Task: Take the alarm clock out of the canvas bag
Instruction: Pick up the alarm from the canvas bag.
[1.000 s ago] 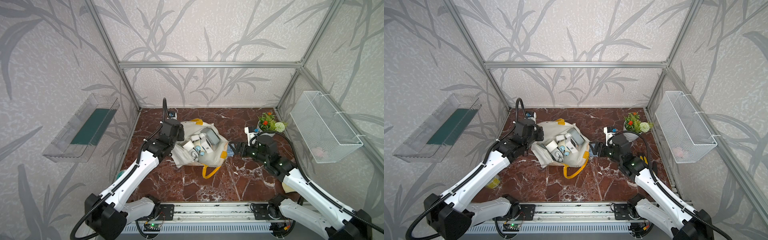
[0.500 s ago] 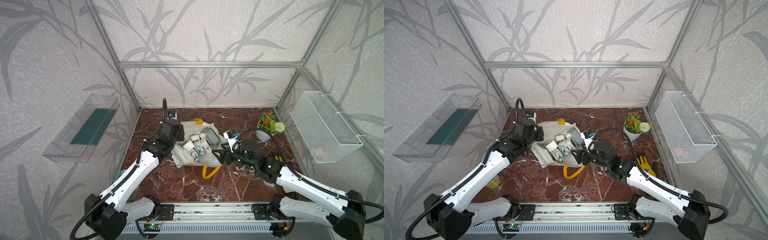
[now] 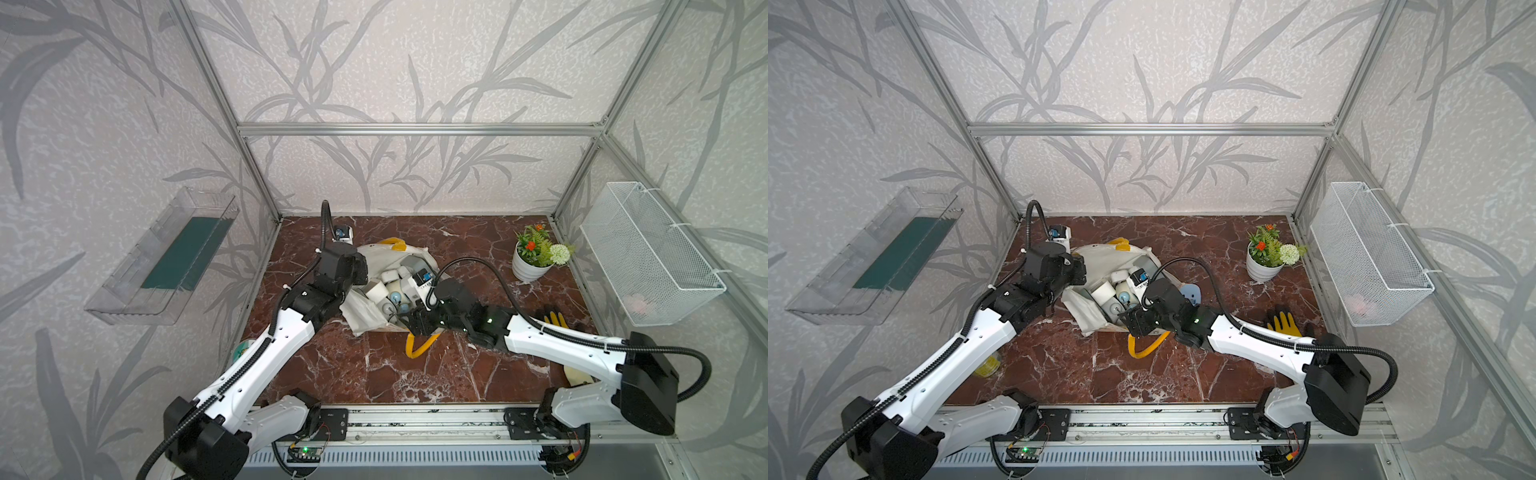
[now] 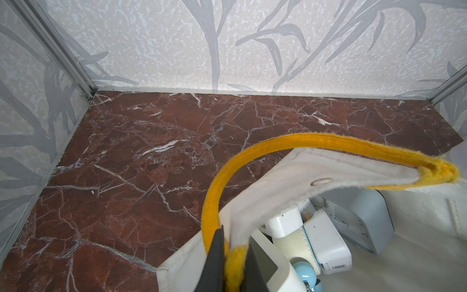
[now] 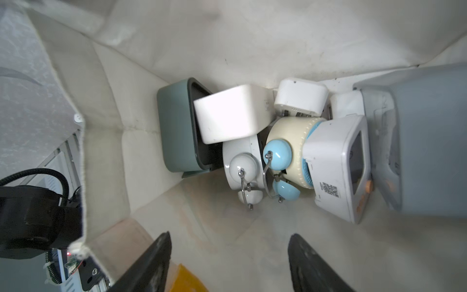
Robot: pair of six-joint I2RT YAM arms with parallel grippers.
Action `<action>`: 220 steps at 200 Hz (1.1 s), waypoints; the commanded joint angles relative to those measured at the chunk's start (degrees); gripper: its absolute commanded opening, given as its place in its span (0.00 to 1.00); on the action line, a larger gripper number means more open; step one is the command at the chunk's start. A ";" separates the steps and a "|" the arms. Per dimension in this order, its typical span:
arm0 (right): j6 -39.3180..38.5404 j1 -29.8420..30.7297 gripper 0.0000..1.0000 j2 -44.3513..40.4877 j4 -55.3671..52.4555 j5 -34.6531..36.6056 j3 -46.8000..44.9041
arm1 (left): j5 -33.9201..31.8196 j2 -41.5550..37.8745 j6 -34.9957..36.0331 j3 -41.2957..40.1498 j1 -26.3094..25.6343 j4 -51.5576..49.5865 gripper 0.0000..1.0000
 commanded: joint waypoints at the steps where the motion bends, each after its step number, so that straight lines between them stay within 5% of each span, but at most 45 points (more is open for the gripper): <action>1: 1.70 0.96 0.74 2.08 -2.29 -0.48 2.06 | -0.13 -2.61 0.67 -0.43 0.25 5.92 0.00; 97: 1.33 8.26 0.72 15.05 0.50 -2.20 8.12 | 1.50 -4.19 2.03 -2.02 -0.02 11.04 0.00; 220: 1.84 8.17 0.79 9.24 -0.42 16.65 4.13 | 9.12 -11.19 3.17 -9.95 -0.90 13.23 0.00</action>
